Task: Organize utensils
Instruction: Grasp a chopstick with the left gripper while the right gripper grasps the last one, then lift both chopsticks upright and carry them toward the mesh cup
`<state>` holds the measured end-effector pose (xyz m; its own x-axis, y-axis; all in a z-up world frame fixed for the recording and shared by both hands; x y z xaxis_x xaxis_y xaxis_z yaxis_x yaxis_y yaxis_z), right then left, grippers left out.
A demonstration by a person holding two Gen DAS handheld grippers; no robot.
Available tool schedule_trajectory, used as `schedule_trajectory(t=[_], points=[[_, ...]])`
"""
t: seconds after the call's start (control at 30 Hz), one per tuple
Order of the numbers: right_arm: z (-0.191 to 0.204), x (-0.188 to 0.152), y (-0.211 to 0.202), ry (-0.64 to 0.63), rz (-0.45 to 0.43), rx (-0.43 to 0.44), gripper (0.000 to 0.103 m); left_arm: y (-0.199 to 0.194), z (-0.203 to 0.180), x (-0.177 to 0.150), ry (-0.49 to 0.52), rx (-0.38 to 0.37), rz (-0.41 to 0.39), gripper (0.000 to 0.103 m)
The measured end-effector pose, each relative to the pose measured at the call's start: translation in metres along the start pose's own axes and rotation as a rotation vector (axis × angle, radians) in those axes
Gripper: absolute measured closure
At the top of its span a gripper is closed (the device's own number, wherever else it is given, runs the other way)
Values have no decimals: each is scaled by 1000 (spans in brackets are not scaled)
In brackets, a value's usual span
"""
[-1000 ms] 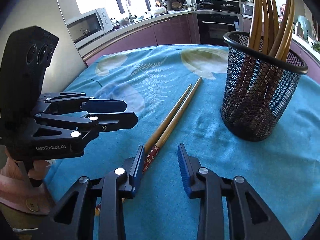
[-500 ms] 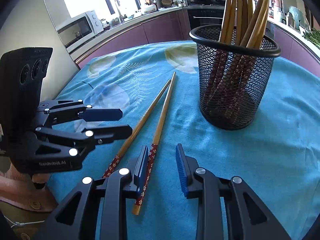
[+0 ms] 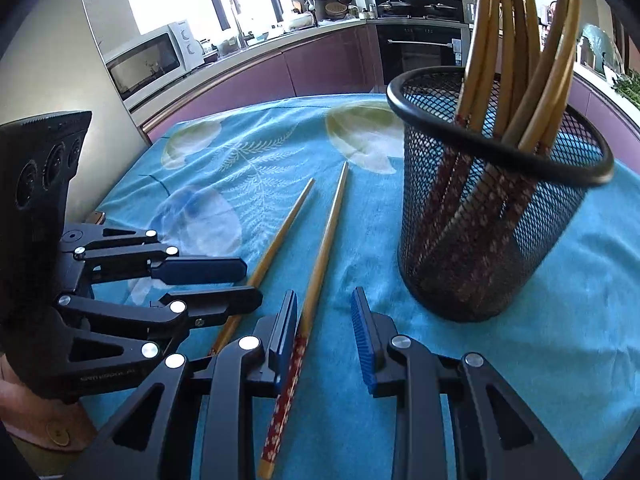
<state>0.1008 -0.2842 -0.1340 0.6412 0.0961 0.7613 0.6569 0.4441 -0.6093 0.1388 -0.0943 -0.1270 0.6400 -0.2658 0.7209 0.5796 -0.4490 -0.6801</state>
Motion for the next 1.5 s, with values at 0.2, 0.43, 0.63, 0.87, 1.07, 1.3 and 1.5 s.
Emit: schedule_trajectory(t=[0.2,0.43,0.63,0.87,1.07,1.3,1.5], points=[[1,10,13,-11,-2,-9,77,7,11,8,-38,-17,3,81],[-5,13,15,14,-5,-15,94,15,14,14,-51,-9,3,86],[-15,9,5,86,-31,2,97,15,12,13,-71,12,-9,93],[-9,3,-9,93,-29,65,97,9,9,7,-77,23,-15,95],[0,-2,-5,40,12,53,95,6,3,3,-44,32,-7,95],[5,-5,-3,8,9,39,94,10,-1,4,-4,45,6,95],[-1,-5,-5,40,-3,50,97,12,-6,7,10,67,0,95]])
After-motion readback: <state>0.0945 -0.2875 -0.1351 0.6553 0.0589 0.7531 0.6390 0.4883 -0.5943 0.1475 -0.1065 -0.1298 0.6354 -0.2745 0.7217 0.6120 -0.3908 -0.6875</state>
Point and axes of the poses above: each gripper's, at about its wrist camera, not at the fingertips, and y roughly the way its jaws point, z to its left, x to its top, the point moved 1 cm from there along y, roughly the way its jaws point, and after that the axes turned 11 degrees about -z, right-handed, at the moved point
